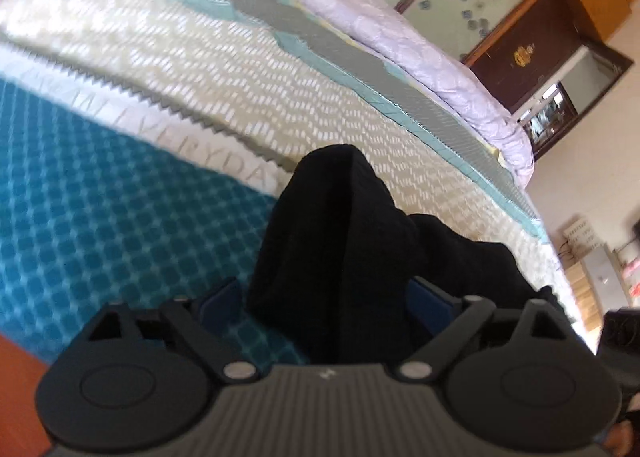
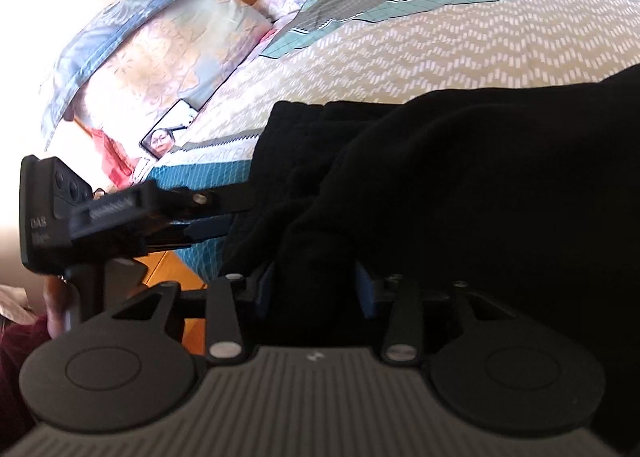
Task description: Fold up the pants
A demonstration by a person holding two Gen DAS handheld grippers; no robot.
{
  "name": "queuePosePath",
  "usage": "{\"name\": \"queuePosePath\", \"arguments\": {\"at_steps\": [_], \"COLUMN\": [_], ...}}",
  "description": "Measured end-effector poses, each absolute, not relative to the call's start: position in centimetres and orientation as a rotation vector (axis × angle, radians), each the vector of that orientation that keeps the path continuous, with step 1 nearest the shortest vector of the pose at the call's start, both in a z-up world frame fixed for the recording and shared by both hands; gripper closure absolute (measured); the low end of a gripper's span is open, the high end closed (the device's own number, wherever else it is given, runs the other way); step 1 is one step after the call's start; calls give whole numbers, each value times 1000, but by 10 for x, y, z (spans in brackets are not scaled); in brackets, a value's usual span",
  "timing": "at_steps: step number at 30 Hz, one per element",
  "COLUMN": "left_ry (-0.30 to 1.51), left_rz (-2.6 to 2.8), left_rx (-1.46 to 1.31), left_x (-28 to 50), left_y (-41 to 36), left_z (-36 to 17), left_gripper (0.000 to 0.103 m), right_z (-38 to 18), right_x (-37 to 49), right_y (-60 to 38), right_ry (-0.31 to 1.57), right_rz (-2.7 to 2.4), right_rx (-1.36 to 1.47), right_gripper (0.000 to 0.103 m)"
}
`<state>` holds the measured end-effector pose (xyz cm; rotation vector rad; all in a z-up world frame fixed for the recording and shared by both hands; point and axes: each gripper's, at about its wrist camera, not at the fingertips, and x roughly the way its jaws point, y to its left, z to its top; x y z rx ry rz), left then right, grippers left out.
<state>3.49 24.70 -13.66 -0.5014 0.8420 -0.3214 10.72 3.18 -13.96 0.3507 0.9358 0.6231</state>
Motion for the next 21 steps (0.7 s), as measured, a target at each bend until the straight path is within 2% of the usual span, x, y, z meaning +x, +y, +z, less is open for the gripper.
{"name": "queuePosePath", "arguments": {"at_steps": [2, 5, 12, 14, 17, 21], "left_ry": [839, 812, 716, 702, 710, 744], "left_rz": [-297, -291, -414, -451, -575, -677], "left_rx": [-470, -466, -382, -327, -259, -131], "left_x": [42, 42, 29, 26, 24, 24], "left_y": [241, 235, 189, 164, 119, 51], "left_z": [-136, -129, -83, -74, -65, -70], "left_gripper": [63, 83, 86, 86, 96, 95], "right_z": [-141, -137, -129, -124, -116, -112], "right_x": [103, 96, 82, 76, 61, 36], "right_y": [28, 25, -6, -16, -36, -70], "right_ry": [934, 923, 875, 859, 820, 773], "right_rz": [618, 606, 565, 561, 553, 474], "right_rx": [365, 383, 508, 523, 548, 526], "right_gripper": [58, 58, 58, 60, 61, 63]}}
